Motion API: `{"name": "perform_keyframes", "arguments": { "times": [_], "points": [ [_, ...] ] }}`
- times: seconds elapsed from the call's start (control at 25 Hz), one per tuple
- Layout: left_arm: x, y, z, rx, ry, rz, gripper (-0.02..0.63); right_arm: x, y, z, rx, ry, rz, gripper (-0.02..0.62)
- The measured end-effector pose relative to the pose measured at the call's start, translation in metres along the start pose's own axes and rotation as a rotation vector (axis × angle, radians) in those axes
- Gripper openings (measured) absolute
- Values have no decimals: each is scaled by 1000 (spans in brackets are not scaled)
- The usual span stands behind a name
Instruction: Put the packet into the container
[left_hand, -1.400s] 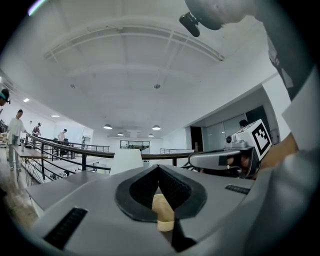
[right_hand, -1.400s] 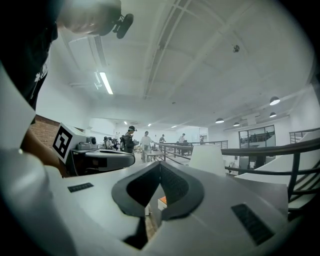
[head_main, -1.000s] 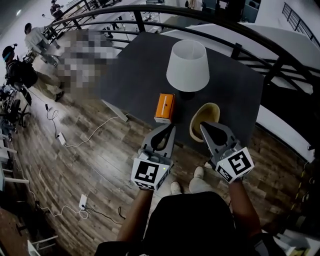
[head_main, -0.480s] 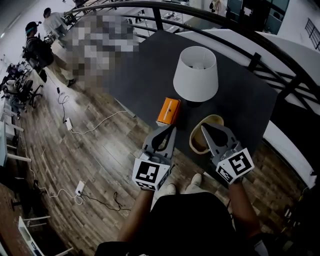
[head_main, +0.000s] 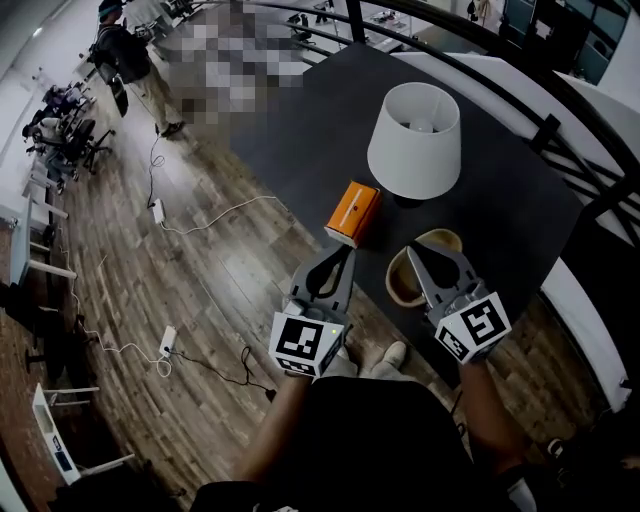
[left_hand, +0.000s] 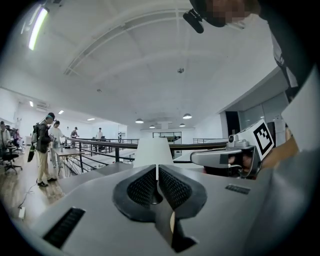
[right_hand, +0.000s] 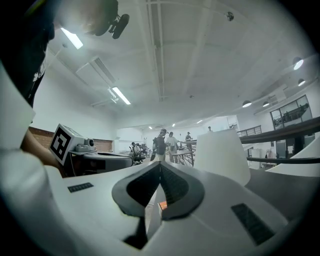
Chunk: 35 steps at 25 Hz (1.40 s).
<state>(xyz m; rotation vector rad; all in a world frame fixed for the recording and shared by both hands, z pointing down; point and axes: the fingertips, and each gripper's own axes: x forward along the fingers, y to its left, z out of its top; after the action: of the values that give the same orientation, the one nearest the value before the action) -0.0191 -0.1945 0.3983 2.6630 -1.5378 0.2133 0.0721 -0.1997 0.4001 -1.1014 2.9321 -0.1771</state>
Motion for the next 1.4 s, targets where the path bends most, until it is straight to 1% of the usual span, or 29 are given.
{"name": "perform_keyframes", "arguments": {
  "times": [0.08,0.16,0.28,0.4,0.44,0.48,0.52,0.64,0.72,0.8,0.88,1.0,1.12,1.28,1.4],
  "points": [
    [1,3,-6,-17,21,5,8,3,1,-2,4,5,10,5],
    [5,7,-13,-17,37,3,8,7,0,-4,2,7,16,5],
    [15,18,-25,-5,68,-2,8,14,-5,-4,1,4,1,5],
    [25,31,-48,-20,117,20,11,16,-9,-6,-7,20,-18,5],
    [30,36,-57,-31,135,27,25,16,-12,-6,-10,26,-27,5],
    [35,41,-65,-48,151,31,113,18,-15,-5,-15,29,-35,5],
    [40,47,-73,-63,163,35,180,20,-17,-4,-21,32,-43,5],
    [52,61,-95,-69,199,55,278,26,-21,-3,-45,51,-58,5],
    [60,67,-111,-75,235,63,361,29,-24,-3,-53,69,-66,5],
    [70,72,-129,-91,276,64,413,33,-28,-2,-62,86,-72,5],
    [82,79,-150,-109,324,64,452,40,-32,0,-71,100,-74,5],
    [97,86,-187,-115,409,59,556,51,-36,-3,-80,122,-67,5],
    [111,88,-218,-72,489,52,592,58,-40,-5,-86,138,-64,5],
    [120,92,-246,-81,560,82,595,59,-50,-7,-92,157,-68,5],
    [124,92,-253,-75,593,74,595,59,-55,-8,-87,169,-69,5]
  ]
}}
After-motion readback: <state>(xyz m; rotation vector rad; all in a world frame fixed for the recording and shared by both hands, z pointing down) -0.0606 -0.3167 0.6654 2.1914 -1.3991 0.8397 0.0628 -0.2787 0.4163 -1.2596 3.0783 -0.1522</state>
